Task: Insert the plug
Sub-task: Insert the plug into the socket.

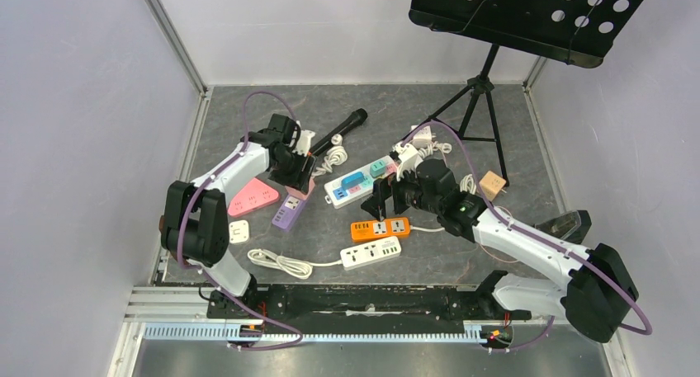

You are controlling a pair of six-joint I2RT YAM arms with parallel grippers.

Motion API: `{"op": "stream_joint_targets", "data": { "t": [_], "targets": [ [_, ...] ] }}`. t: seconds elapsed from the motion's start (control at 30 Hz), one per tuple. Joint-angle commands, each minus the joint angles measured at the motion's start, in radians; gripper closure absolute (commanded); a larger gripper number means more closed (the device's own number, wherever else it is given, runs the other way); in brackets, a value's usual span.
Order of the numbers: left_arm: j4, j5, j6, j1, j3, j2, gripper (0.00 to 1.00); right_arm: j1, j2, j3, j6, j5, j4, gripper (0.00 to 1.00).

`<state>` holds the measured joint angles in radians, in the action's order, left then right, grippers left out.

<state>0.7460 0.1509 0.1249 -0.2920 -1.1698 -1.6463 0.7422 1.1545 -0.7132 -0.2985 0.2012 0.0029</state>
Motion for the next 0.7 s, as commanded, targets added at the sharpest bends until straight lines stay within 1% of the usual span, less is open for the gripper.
{"op": "stream_joint_targets", "data": {
  "t": [0.0,0.07,0.17,0.3,0.4,0.6,0.67],
  "targets": [
    [-0.022,0.041,-0.081,-0.004,0.040,-0.038,0.97,-0.004,-0.010,0.015,-0.012,-0.009,0.064,0.02],
    [-0.034,-0.012,-0.107,-0.014,0.073,-0.046,0.98,-0.006,-0.010,0.022,-0.017,-0.007,0.071,0.02],
    [-0.027,-0.126,-0.138,-0.047,0.088,-0.070,0.98,-0.011,-0.009,0.031,-0.021,-0.009,0.077,0.02],
    [-0.005,-0.235,-0.178,-0.087,0.096,-0.105,0.98,-0.020,-0.004,0.034,-0.026,-0.011,0.083,0.02],
    [0.024,-0.269,-0.207,-0.095,0.072,-0.153,0.98,-0.028,0.000,0.031,-0.031,-0.008,0.083,0.02],
    [0.065,-0.239,-0.230,-0.093,0.028,-0.283,0.98,-0.042,-0.005,0.030,-0.033,-0.011,0.082,0.02],
    [0.072,-0.242,-0.246,-0.091,0.019,-0.290,0.98,-0.047,-0.008,0.029,-0.033,-0.012,0.082,0.02]
  ]
}}
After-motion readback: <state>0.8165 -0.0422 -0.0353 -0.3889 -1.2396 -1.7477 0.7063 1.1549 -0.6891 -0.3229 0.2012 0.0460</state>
